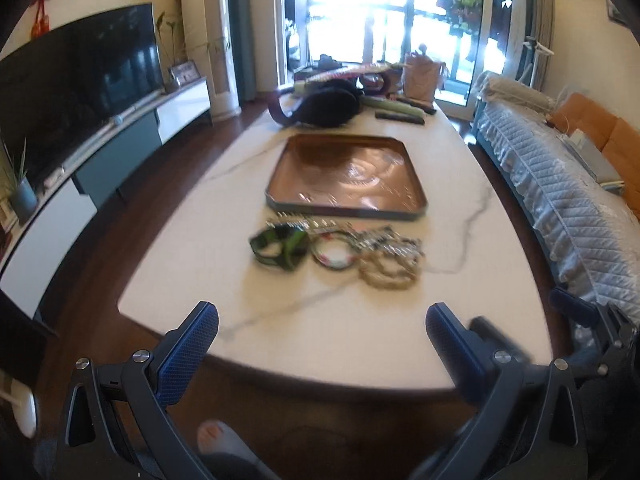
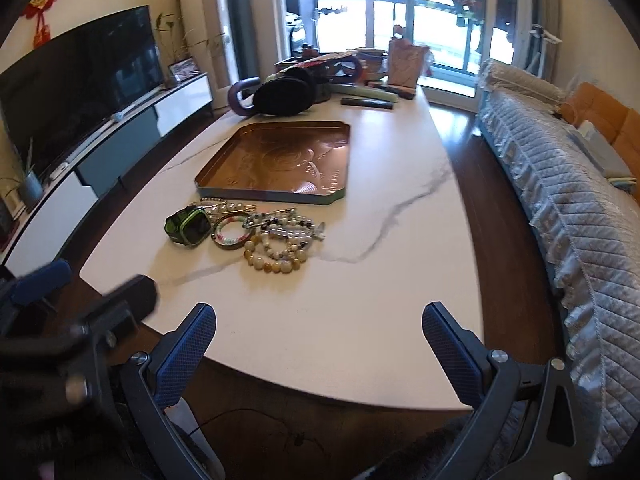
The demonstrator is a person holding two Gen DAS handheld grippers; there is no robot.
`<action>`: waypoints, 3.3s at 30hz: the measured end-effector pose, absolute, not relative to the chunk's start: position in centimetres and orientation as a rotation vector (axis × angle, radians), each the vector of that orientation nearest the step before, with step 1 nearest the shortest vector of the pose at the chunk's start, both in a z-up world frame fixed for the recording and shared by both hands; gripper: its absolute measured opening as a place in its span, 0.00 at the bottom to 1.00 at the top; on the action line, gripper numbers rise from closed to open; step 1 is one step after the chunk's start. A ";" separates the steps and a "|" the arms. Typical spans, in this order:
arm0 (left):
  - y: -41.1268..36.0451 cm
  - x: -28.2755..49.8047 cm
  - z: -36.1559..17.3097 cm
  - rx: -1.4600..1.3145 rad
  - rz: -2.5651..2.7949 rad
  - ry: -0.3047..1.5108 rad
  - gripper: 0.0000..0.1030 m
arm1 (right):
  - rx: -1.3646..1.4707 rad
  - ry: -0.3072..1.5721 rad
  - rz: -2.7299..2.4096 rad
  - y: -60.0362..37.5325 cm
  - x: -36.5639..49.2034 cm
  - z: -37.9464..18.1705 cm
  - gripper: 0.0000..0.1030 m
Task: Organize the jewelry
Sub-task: 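Move the left tool to the green-black smartwatch and grasp it, then lift the smartwatch with the left tool while the right tool grasps a black-white bead bracelet, then carry both items over the copper tray and open both tools to drop them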
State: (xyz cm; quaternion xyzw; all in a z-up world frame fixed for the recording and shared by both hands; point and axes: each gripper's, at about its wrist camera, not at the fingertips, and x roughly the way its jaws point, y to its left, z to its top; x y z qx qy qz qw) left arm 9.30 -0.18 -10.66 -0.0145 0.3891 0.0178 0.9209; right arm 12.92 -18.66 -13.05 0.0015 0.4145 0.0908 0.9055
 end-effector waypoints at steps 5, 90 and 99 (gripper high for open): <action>3.6 12.6 -12.0 0.058 0.070 0.852 1.00 | 0.006 0.795 0.312 -20.2 16.5 -15.1 1.00; 4.4 21.1 -14.5 -0.042 -0.206 0.847 0.18 | -0.214 0.568 0.649 -18.2 25.7 -12.8 0.07; 2.0 20.4 -6.3 -0.005 -0.212 0.660 0.18 | -0.139 0.499 0.633 -17.8 25.2 -8.3 0.07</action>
